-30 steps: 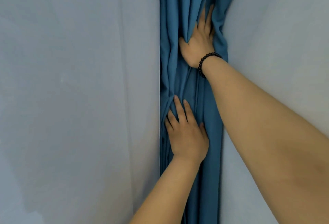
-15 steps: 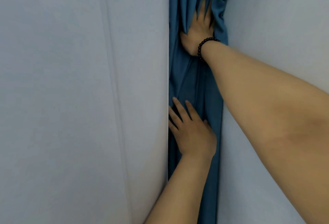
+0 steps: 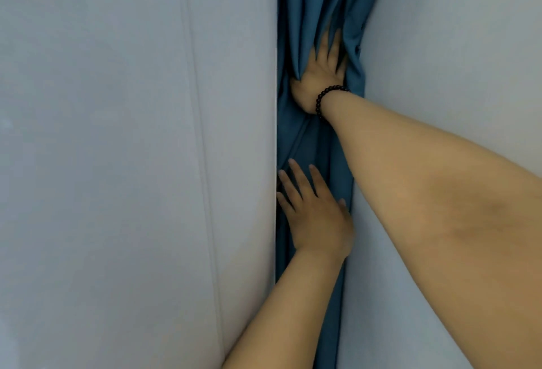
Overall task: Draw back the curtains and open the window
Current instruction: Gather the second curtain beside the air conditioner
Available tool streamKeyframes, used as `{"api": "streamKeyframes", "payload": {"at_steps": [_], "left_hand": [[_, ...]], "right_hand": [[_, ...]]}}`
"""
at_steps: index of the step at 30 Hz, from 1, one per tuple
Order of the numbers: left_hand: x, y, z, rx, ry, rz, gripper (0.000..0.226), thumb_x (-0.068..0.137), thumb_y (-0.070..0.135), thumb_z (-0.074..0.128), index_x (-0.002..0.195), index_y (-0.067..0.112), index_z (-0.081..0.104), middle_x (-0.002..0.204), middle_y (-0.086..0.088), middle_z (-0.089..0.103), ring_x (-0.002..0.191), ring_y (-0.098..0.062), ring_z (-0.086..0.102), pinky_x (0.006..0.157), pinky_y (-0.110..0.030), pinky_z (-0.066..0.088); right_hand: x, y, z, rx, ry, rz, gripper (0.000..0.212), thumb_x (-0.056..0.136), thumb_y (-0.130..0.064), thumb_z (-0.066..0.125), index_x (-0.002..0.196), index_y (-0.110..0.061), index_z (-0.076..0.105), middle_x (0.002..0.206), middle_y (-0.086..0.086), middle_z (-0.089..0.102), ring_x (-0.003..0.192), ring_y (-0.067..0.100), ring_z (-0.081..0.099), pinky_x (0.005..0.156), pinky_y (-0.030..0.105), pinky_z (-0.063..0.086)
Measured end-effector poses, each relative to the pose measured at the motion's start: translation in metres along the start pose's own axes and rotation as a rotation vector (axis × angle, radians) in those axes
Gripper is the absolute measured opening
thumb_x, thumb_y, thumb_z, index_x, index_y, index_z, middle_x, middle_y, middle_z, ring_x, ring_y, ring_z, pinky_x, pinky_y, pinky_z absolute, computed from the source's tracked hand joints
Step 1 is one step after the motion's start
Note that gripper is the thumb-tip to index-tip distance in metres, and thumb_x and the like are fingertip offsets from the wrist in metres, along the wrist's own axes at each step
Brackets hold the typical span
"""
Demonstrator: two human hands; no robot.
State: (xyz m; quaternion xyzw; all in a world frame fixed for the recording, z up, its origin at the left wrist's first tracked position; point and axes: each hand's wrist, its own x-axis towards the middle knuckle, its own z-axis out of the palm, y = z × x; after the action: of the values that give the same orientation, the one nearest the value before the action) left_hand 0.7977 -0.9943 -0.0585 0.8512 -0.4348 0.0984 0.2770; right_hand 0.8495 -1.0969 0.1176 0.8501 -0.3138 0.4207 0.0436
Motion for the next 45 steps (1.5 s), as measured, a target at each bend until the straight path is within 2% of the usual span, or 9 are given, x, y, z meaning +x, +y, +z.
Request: {"api": "streamKeyframes", "payload": {"at_steps": [3,8,12,16,20,29,38,41,45], "left_hand": [[-0.007,0.002,-0.011,-0.03,-0.036,-0.016,0.095,0.096,0.032,0.053,0.15,0.008,-0.021,0.151,-0.02,-0.036,0.143,-0.038,-0.027,0.117,-0.053,-0.006],[-0.031,0.01,-0.026,-0.044,-0.034,0.022,0.093,0.097,0.036,0.049,0.15,0.009,-0.022,0.152,-0.018,-0.036,0.144,-0.036,-0.024,0.119,-0.052,-0.003],[-0.06,0.01,-0.037,-0.094,-0.044,0.067,0.081,0.102,0.042,0.036,0.15,0.011,-0.021,0.153,-0.014,-0.037,0.144,-0.033,-0.025,0.118,-0.051,-0.005],[-0.096,0.006,-0.057,-0.16,-0.091,0.087,0.078,0.102,0.037,0.037,0.152,0.012,-0.017,0.154,-0.012,-0.035,0.145,-0.032,-0.022,0.119,-0.053,-0.002],[-0.135,-0.002,-0.083,-0.089,-0.11,0.124,0.082,0.1,0.04,0.041,0.152,0.011,-0.016,0.155,-0.012,-0.033,0.146,-0.034,-0.02,0.119,-0.053,0.003],[-0.227,-0.014,-0.136,0.066,-0.169,0.185,0.09,0.097,0.042,0.048,0.152,0.012,-0.016,0.155,-0.012,-0.033,0.144,-0.036,-0.024,0.118,-0.055,0.001],[-0.315,-0.006,-0.182,0.098,-0.161,0.269,0.088,0.098,0.04,0.046,0.152,0.012,-0.017,0.155,-0.011,-0.033,0.144,-0.034,-0.026,0.119,-0.054,-0.001],[-0.334,-0.006,-0.189,0.089,-0.16,0.274,0.087,0.098,0.039,0.046,0.152,0.012,-0.017,0.155,-0.01,-0.033,0.144,-0.033,-0.027,0.119,-0.054,-0.001],[-0.357,-0.001,-0.189,0.086,-0.197,0.289,0.088,0.098,0.038,0.047,0.152,0.012,-0.016,0.155,-0.01,-0.033,0.144,-0.032,-0.027,0.119,-0.054,-0.001]], "right_hand": [[-0.018,-0.003,-0.008,-0.025,-0.017,-0.009,0.083,0.094,-0.031,0.043,0.15,-0.012,-0.015,0.157,0.01,-0.024,0.144,0.03,-0.021,0.114,0.051,-0.011],[-0.052,0.002,-0.028,0.007,-0.036,-0.002,0.082,0.094,-0.036,0.042,0.151,-0.014,-0.012,0.158,0.01,-0.02,0.146,0.029,-0.016,0.115,0.05,-0.01],[-0.089,0.002,-0.049,0.091,-0.069,0.018,0.082,0.093,-0.039,0.043,0.152,-0.02,-0.011,0.159,0.005,-0.016,0.147,0.027,-0.008,0.118,0.051,-0.002],[-0.125,-0.004,-0.07,0.124,-0.14,0.068,0.083,0.091,-0.045,0.046,0.152,-0.028,-0.008,0.159,0.001,-0.018,0.147,0.027,-0.002,0.117,0.055,0.005],[-0.157,-0.016,-0.099,0.061,-0.231,0.109,0.087,0.088,-0.051,0.049,0.153,-0.03,-0.005,0.158,-0.001,-0.023,0.146,0.031,0.005,0.116,0.057,0.007],[-0.232,-0.04,-0.178,-0.02,-0.422,0.217,0.103,0.079,-0.076,0.043,0.15,-0.031,-0.017,0.155,0.004,-0.031,0.143,0.035,0.019,0.113,0.061,0.014],[-0.317,-0.069,-0.234,0.022,-0.323,0.311,0.1,0.081,-0.075,0.043,0.152,-0.029,-0.011,0.159,0.006,-0.018,0.143,0.034,0.02,0.112,0.061,0.015],[-0.337,-0.069,-0.245,0.115,-0.246,0.317,0.1,0.08,-0.074,0.046,0.152,-0.028,-0.006,0.159,0.006,-0.015,0.141,0.035,0.023,0.11,0.059,0.023],[-0.369,-0.061,-0.265,0.251,-0.136,0.303,0.092,0.081,-0.071,0.048,0.152,-0.027,0.011,0.16,0.003,-0.009,0.139,0.034,0.028,0.106,0.051,0.038]]}}
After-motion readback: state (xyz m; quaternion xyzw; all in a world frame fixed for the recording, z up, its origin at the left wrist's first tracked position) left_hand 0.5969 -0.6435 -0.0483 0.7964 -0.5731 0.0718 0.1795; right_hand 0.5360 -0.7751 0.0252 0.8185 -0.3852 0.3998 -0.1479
